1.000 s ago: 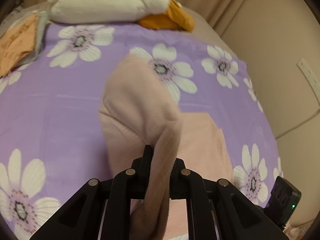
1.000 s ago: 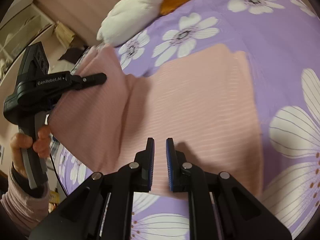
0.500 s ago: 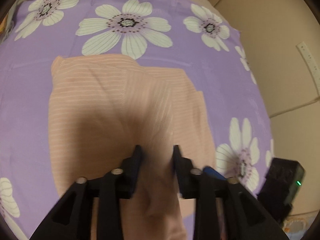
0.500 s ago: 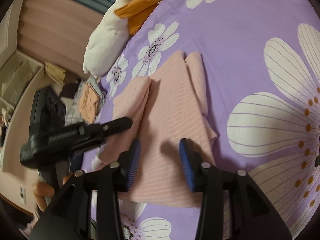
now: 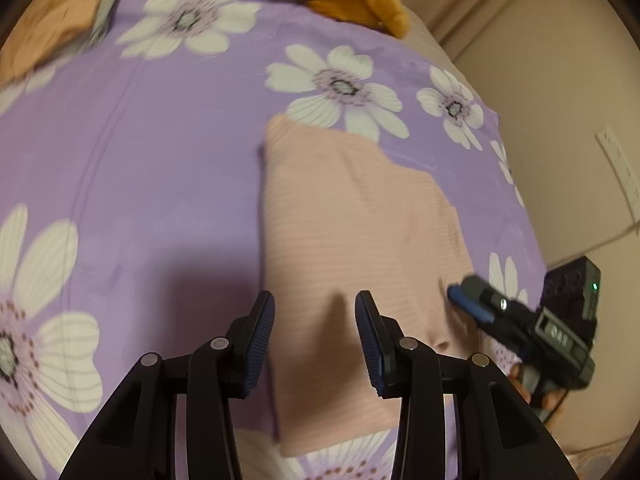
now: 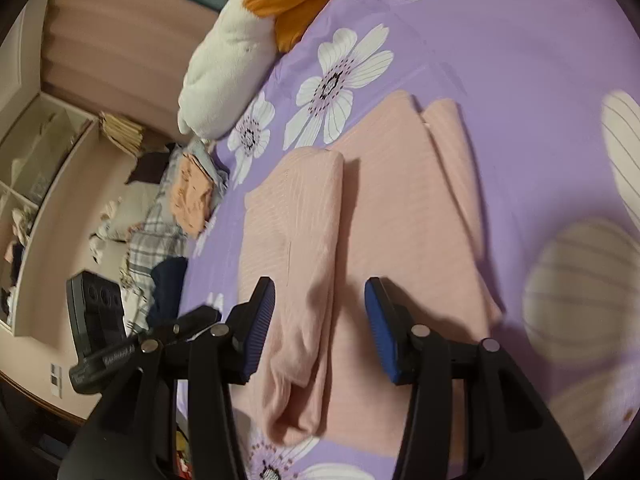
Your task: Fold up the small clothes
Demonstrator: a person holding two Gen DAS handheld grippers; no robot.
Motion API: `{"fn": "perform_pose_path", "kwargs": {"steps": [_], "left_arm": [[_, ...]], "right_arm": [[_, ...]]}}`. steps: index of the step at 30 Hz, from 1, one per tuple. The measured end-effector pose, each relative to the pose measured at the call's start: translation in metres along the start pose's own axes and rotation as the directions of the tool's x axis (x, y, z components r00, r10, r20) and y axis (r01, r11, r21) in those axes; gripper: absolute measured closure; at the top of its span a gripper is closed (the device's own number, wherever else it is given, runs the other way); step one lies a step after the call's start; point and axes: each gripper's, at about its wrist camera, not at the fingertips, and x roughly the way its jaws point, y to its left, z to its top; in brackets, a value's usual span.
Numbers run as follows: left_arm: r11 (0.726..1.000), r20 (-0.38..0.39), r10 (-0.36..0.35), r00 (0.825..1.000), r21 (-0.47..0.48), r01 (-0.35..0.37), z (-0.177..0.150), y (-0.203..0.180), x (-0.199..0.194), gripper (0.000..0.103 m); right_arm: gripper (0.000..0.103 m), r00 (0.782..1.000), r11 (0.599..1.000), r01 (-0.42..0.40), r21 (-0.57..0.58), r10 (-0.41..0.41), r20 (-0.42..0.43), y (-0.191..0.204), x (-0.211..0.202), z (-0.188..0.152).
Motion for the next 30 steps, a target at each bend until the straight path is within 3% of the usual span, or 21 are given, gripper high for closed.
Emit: {"fn": "perform_pose_path", "kwargs": {"steps": [6, 14, 17, 19, 21, 30], "left_arm": [[0.997, -0.018, -0.037, 0.999, -0.066, 0.036, -0.008, 0.026, 0.007, 0.064], [0.994, -0.033, -0.082, 0.996, -0.077, 0.079, -0.006, 0.031, 0.014, 0.064], [0.993, -0.034, -0.091, 0.995, -0.08, 0.088, -0.006, 0.035, 0.014, 0.064], [0.993, -0.035, -0.092, 0.995, -0.08, 0.089, -0.006, 0.036, 0.014, 0.064], [0.993, -0.036, -0.093, 0.995, -0.081, 0.09, -0.006, 0.036, 0.014, 0.064], [0.995, -0.035, -0.094, 0.995, -0.04, 0.093, -0.008, 0.024, 0.01, 0.064]], "right_arm": [[0.049, 0.998, 0.997, 0.041, -0.065, -0.044, -0.049, 0.009, 0.029, 0.018], [0.051, 0.998, 0.994, -0.002, -0.113, -0.006, -0.07, 0.016, 0.056, 0.028], [0.067, 0.996, 0.989, 0.036, -0.14, -0.047, -0.076, 0.017, 0.064, 0.029], [0.085, 0.996, 0.989, 0.038, -0.142, -0.049, -0.074, 0.016, 0.064, 0.03], [0.092, 0.997, 0.99, 0.039, -0.135, -0.048, -0.065, 0.015, 0.06, 0.032], [0.094, 0.995, 0.968, 0.072, -0.239, -0.054, 0.082, 0.046, 0.016, 0.04]]}}
